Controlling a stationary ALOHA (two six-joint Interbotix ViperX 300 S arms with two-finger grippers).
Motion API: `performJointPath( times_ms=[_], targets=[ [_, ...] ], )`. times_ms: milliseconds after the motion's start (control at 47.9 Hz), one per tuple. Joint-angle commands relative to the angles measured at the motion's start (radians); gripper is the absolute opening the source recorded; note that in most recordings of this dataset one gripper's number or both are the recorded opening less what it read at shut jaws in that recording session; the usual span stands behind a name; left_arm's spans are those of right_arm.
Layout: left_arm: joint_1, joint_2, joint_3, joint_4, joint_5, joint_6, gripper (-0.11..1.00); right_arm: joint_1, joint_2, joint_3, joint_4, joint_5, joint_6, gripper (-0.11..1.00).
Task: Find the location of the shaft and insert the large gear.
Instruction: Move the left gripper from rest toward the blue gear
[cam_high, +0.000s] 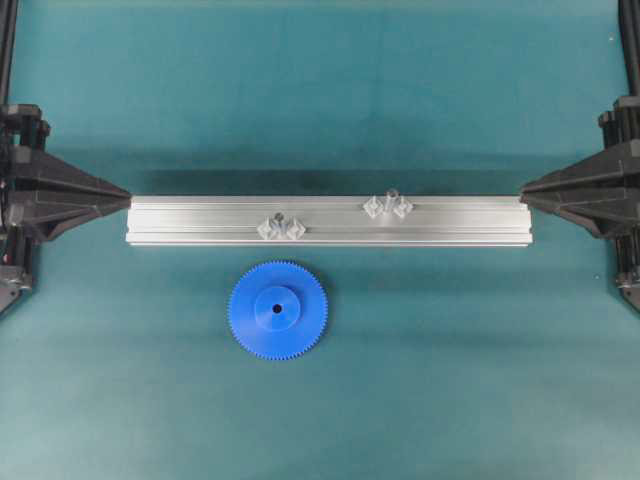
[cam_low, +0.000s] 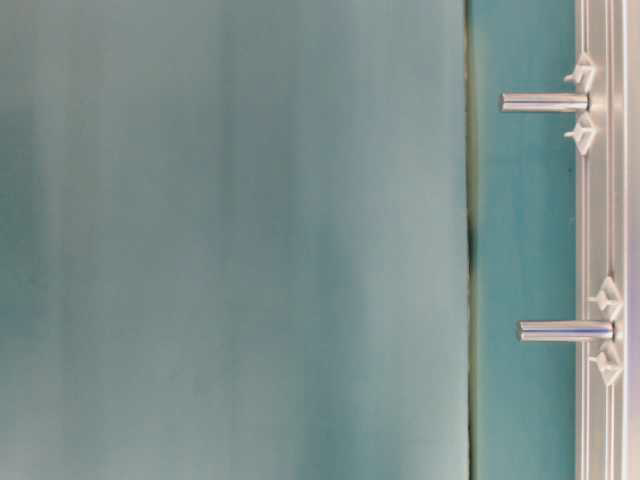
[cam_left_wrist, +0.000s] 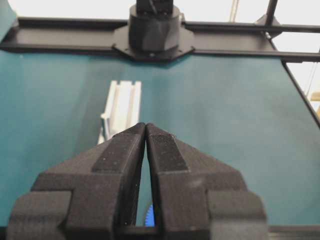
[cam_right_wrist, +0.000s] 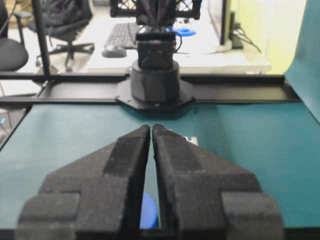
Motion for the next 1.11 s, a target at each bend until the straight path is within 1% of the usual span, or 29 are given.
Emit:
performJointPath(
  times_ms=[0,42,63,84,104,125,188,251,292,355,460,522,627,710,877,1003,1044,1086],
  targets=[
    [-0.029,0.031,0.0,0.011,-0.005,-0.04,0.11,-0.008,0.014,0.017,0.003,-0.005,-0.005,0.16],
    [-0.034,0.044,-0.003,0.011,-0.003,-0.063,0.12,-0.014,0.009,0.035,0.02,0.0,0.005,0.18],
    [-0.035,0.051,-0.006,0.011,-0.005,-0.072,0.14,-0.014,0.006,0.04,0.028,0.005,0.009,0.22],
    [-0.035,0.057,-0.009,0.011,-0.005,-0.084,0.13,-0.014,0.003,0.041,0.037,0.012,0.015,0.24],
    [-0.037,0.066,-0.012,0.011,-0.005,-0.094,0.1,-0.014,0.002,0.038,0.041,0.021,0.023,0.23],
    [-0.038,0.074,-0.017,0.011,-0.005,-0.101,0.06,-0.014,0.002,0.034,0.043,0.032,0.029,0.19],
    [-0.043,0.095,-0.029,0.012,-0.003,-0.115,0.02,-0.014,0.0,0.009,0.043,0.078,0.046,0.12],
    [-0.052,0.121,-0.046,0.014,0.002,-0.114,0.01,-0.014,0.0,-0.014,0.041,0.141,0.051,0.08],
    [-0.06,0.149,-0.058,0.014,0.028,-0.112,0.01,-0.014,0.0,-0.023,0.041,0.187,0.051,0.06],
    [-0.066,0.19,-0.083,0.014,0.089,-0.112,0.01,-0.014,0.0,-0.034,0.041,0.258,0.055,0.06],
    [-0.078,0.265,-0.137,0.014,0.173,-0.11,0.01,-0.012,0.0,-0.044,0.043,0.342,0.064,0.06],
    [-0.08,0.311,-0.175,0.014,0.206,-0.114,0.01,-0.008,0.003,-0.052,0.044,0.388,0.08,0.06],
    [-0.08,0.374,-0.212,0.014,0.215,-0.106,0.01,-0.005,0.018,-0.066,0.044,0.479,0.11,0.06],
    [-0.091,0.417,-0.235,0.012,0.216,-0.095,0.01,-0.005,0.028,-0.063,0.043,0.512,0.117,0.06],
    [-0.12,0.508,-0.27,0.014,0.222,-0.086,0.02,-0.005,0.041,-0.061,0.041,0.523,0.117,0.06],
    [-0.132,0.583,-0.302,0.012,0.222,-0.086,0.09,-0.005,0.054,-0.06,0.041,0.526,0.117,0.06],
    [-0.133,0.611,-0.319,0.014,0.222,-0.086,0.14,-0.005,0.058,-0.058,0.041,0.531,0.117,0.06],
    [-0.132,0.641,-0.333,0.014,0.222,-0.086,0.22,-0.005,0.061,-0.058,0.041,0.535,0.118,0.06]
  ],
)
